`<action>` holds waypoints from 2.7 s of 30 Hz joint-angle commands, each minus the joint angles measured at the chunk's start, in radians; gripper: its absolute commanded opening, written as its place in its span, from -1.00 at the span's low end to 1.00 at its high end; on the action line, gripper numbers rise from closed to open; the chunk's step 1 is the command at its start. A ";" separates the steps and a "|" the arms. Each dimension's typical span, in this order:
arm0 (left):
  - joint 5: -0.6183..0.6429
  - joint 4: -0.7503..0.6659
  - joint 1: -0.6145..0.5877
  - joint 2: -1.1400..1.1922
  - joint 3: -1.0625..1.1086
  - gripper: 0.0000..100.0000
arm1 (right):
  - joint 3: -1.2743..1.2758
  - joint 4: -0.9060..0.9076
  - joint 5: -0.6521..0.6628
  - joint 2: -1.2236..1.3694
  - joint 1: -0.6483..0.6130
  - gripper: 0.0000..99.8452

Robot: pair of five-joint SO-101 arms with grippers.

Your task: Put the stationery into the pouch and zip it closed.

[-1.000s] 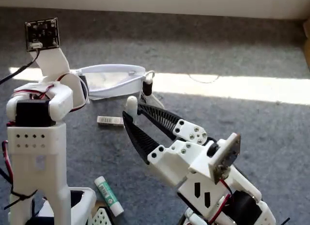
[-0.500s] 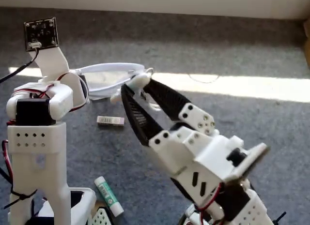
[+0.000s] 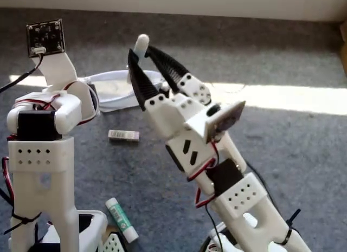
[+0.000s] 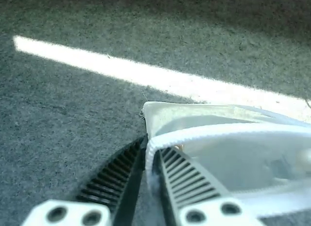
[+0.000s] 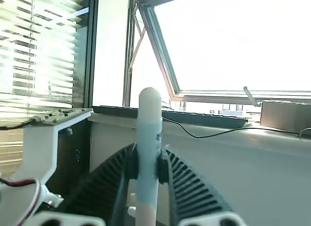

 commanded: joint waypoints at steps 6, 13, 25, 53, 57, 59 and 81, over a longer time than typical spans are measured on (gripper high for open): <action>0.009 0.002 -0.025 -0.002 0.001 -0.99 | -0.018 -0.047 -0.003 0.091 0.027 -0.99; 0.009 0.003 -0.025 -0.002 0.002 -0.99 | -0.016 -0.041 -0.003 0.131 0.051 -0.99; 0.008 -0.005 -0.025 -0.004 0.024 -0.99 | -0.064 0.154 -0.002 0.124 0.045 -0.99; 0.008 -0.005 -0.025 -0.004 0.027 -0.99 | -0.130 0.334 0.219 0.124 -0.053 -0.99; 0.008 -0.005 -0.025 -0.004 0.027 -0.99 | -0.130 0.334 0.219 0.124 -0.053 -0.99; 0.008 -0.005 -0.025 -0.004 0.027 -0.99 | -0.130 0.334 0.219 0.124 -0.053 -0.99; 0.008 -0.005 -0.064 -0.004 0.027 -0.99 | -0.213 0.568 0.215 0.090 -0.054 -0.78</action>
